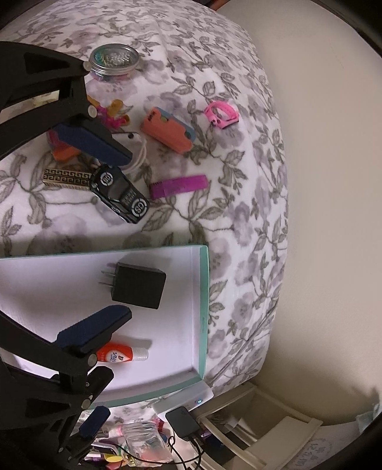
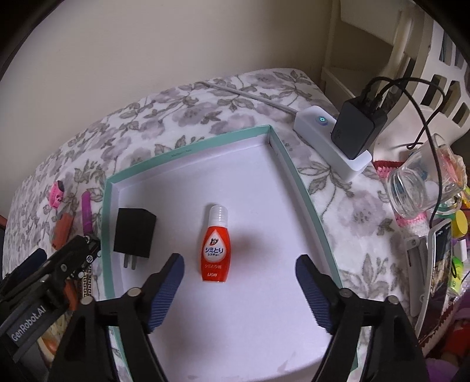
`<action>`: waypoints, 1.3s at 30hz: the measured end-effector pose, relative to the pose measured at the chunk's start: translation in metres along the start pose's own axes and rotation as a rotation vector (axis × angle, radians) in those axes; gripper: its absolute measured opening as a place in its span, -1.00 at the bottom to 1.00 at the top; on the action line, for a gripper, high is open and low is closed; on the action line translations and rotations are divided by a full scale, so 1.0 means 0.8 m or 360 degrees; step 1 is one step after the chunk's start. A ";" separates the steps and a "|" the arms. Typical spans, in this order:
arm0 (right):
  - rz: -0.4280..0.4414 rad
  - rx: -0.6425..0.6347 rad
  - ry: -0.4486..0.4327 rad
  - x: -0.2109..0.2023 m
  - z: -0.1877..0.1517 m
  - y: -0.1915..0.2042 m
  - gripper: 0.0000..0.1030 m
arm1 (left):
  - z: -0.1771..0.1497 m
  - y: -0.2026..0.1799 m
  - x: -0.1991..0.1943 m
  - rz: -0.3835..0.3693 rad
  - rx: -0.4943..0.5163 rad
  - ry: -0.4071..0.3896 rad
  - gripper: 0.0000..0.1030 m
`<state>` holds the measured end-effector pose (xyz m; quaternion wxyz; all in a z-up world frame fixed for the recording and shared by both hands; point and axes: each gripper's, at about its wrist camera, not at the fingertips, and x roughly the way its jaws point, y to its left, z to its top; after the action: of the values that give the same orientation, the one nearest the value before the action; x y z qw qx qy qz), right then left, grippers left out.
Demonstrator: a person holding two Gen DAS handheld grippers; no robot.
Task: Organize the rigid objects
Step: 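Open both tools to release the charger and bottle in the tray, then move the left tool to the cream clip while the right tool approaches the gold strip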
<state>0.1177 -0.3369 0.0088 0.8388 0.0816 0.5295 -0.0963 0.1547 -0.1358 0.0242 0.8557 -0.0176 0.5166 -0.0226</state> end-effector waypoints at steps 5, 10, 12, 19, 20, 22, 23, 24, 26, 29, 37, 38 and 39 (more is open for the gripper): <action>0.0001 -0.0012 -0.0022 -0.010 -0.004 0.004 0.83 | -0.006 0.009 -0.006 -0.0007 -0.0028 -0.0003 0.99; -0.0012 -0.0024 -0.0035 -0.020 -0.009 0.008 0.97 | -0.011 0.026 -0.012 -0.0014 -0.0096 0.0007 0.99; -0.0010 -0.0020 -0.0047 -0.025 -0.010 0.009 0.97 | -0.014 0.036 -0.017 -0.0027 -0.0138 0.0011 0.99; -0.0067 -0.0098 -0.0064 -0.033 -0.024 0.020 0.98 | -0.028 0.067 -0.031 -0.0026 -0.0243 0.0023 0.99; -0.0074 -0.0103 -0.0062 -0.032 -0.026 0.021 0.98 | -0.028 0.070 -0.031 -0.0023 -0.0253 0.0027 0.99; -0.0083 -0.0096 -0.0068 -0.033 -0.026 0.021 0.98 | -0.027 0.077 -0.031 -0.0009 -0.0267 0.0021 0.99; -0.0081 -0.0089 -0.0074 -0.033 -0.024 0.023 0.98 | -0.024 0.079 -0.030 0.0002 -0.0270 0.0024 0.99; -0.0072 -0.0085 -0.0078 -0.033 -0.019 0.025 0.98 | -0.018 0.082 -0.028 0.0000 -0.0266 0.0026 0.99; -0.0049 -0.0083 -0.0093 -0.030 -0.005 0.033 0.98 | 0.000 0.087 -0.021 -0.0017 -0.0265 0.0019 0.99; -0.0027 -0.0081 -0.0157 -0.030 0.032 0.053 0.98 | 0.028 0.100 -0.015 -0.0070 -0.0313 0.0008 0.99; 0.0139 -0.0176 -0.0380 -0.116 0.045 0.103 0.98 | 0.033 0.141 -0.076 -0.0101 -0.0463 -0.0156 0.99; 0.0176 -0.0173 -0.0383 -0.121 0.038 0.109 0.98 | 0.028 0.147 -0.081 -0.0081 -0.0469 -0.0160 0.99; 0.0206 -0.0169 -0.0366 -0.122 0.034 0.114 0.98 | 0.020 0.156 -0.088 -0.0059 -0.0478 -0.0162 0.99</action>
<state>0.1229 -0.2474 0.1117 0.9016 0.0594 0.4279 -0.0226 0.1386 -0.0073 0.0869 0.8679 -0.1561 0.4698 0.0400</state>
